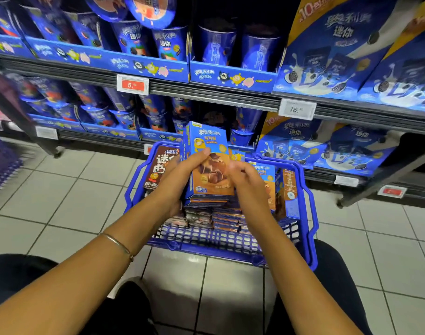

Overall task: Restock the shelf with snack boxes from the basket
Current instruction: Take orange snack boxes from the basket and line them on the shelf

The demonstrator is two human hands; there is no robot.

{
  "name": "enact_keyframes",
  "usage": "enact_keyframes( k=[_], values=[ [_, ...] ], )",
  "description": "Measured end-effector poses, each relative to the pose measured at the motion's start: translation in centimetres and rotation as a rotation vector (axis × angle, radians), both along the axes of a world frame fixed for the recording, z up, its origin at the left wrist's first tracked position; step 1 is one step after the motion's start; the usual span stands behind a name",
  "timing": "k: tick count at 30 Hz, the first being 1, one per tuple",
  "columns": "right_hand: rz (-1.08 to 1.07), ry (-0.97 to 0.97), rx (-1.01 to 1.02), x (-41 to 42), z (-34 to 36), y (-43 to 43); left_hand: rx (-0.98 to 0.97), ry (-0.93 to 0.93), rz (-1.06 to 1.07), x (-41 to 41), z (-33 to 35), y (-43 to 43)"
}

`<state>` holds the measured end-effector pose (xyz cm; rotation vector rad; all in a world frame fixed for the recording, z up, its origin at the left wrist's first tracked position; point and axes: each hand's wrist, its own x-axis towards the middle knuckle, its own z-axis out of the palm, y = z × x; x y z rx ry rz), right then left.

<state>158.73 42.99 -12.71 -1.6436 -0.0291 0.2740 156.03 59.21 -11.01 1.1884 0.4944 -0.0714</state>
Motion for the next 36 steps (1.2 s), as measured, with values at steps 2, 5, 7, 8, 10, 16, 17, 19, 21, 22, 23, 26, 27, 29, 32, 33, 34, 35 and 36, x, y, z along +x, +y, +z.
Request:
enact_keyframes(
  k=[2, 5, 7, 8, 10, 16, 17, 19, 21, 22, 23, 26, 27, 29, 32, 33, 34, 35, 36],
  values=[
    [-0.136, 0.049, -0.031, 1.6, -1.2, -0.3, -0.068, 0.024, 0.038, 0.0, 0.2, 0.5],
    [-0.169, 0.044, -0.466, 4.2, -3.9, -0.7, -0.11, 0.035, 0.042, -0.2, 0.6, 1.1],
    [-0.071, 0.058, -0.727, 5.1, -5.3, -0.4, -0.098, 0.037, 0.037, -0.2, 0.7, 1.5],
    [-0.025, 0.061, -0.779, 5.3, -5.8, -0.1, -0.094, 0.035, 0.037, -0.3, 0.7, 1.7],
    [0.019, 0.044, -0.82, 5.2, -6.7, 0.5, -0.094, 0.036, 0.056, -0.3, 0.7, 2.0],
    [-0.094, -0.017, -0.552, 3.9, -7.4, 0.8, -0.09, 0.063, 0.1, -0.1, 0.4, 2.3],
    [-0.105, -0.029, -0.488, 3.7, -7.1, 0.7, -0.086, 0.068, 0.099, -0.1, 0.3, 2.3],
    [-0.147, -0.046, -0.389, 3.8, -6.2, 0.3, -0.086, 0.077, 0.091, 0.1, 0.3, 2.2],
    [-0.246, -0.007, -0.233, 4.1, -4.5, -0.4, -0.086, 0.079, 0.075, 0.2, 0.1, 2.2],
    [-0.302, 0.038, -0.117, 4.3, -3.5, -0.8, -0.086, 0.078, 0.068, 0.2, 0.1, 2.1],
    [-0.352, 0.085, 0.0, 4.4, -2.3, -1.3, -0.083, 0.076, 0.065, 0.3, 0.0, 2.1],
    [-0.33, 0.146, 0.285, 4.2, 1.1, -2.2, -0.076, 0.054, 0.06, 0.3, -0.2, 1.9],
    [-0.266, 0.144, 0.352, 3.8, 2.1, -2.1, -0.082, 0.05, 0.058, 0.4, -0.2, 1.8],
    [-0.148, 0.144, 0.387, 3.0, 3.5, -1.3, -0.077, 0.032, 0.025, 0.4, -0.2, 1.6],
    [-0.032, 0.123, 0.265, 1.7, 4.1, 0.4, -0.029, -0.009, -0.003, 0.3, -0.4, 1.2],
    [-0.014, 0.104, 0.209, 1.2, 4.2, 1.0, -0.003, -0.014, 0.012, 0.3, -0.4, 1.2],
    [0.004, 0.076, 0.155, 0.8, 4.2, 1.4, 0.026, -0.016, 0.026, 0.3, -0.5, 1.1],
    [0.029, 0.047, 0.115, 0.4, 4.2, 1.7, 0.049, -0.019, 0.033, 0.3, -0.6, 1.1],
    [0.056, 0.021, 0.087, 0.2, 4.2, 2.0, 0.067, -0.023, 0.034, 0.2, -0.6, 1.0]
  ],
)
